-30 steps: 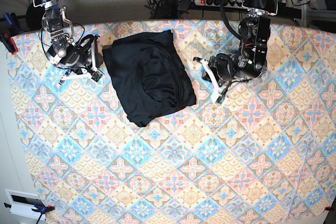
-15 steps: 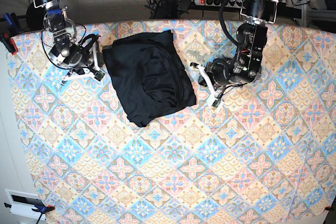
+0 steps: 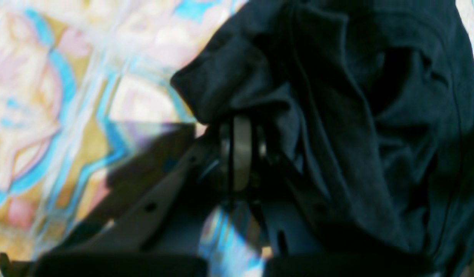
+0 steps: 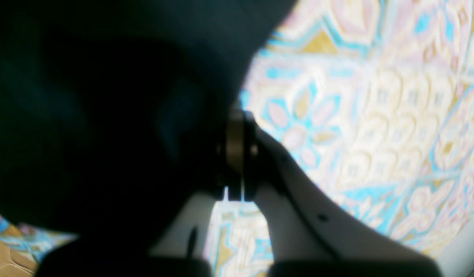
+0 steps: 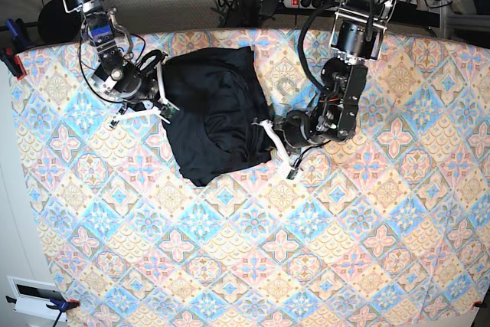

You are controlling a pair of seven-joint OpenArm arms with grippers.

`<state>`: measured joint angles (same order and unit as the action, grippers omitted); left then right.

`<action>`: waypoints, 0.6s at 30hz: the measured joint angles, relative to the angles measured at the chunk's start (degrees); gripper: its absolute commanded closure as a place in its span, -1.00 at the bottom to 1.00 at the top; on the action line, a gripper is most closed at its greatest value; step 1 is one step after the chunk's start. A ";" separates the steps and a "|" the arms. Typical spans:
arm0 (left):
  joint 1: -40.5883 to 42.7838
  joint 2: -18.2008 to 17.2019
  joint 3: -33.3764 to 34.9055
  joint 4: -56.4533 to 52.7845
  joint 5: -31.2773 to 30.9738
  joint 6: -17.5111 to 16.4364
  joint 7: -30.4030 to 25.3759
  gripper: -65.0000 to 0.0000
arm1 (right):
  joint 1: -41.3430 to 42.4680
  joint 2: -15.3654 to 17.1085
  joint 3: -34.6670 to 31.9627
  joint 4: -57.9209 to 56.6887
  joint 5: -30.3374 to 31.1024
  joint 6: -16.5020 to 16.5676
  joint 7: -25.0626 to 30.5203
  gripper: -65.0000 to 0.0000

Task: Layout the t-shirt on the table in an organized manner, then fold the t-shirt properly
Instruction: 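Grasp the shirt with both grippers and fold the loose end under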

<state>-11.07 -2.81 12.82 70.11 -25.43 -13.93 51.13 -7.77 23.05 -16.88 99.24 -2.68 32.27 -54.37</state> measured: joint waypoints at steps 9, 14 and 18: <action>-3.89 4.94 0.04 -8.39 -0.44 -0.59 -4.31 1.00 | -1.03 -0.31 -5.27 5.49 2.05 1.25 -4.98 1.00; -6.93 7.78 0.07 -14.69 -0.66 -0.72 -7.74 1.00 | -1.79 -0.96 -7.98 7.82 4.57 2.67 -7.32 1.00; -8.20 8.70 0.92 -17.38 -0.68 -0.94 -10.43 1.00 | -1.64 -0.81 -9.97 8.02 4.15 2.62 -7.30 1.00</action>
<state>-19.27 5.89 13.74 52.73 -26.11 -14.87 40.71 -9.41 22.24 -26.85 107.26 1.48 34.89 -61.67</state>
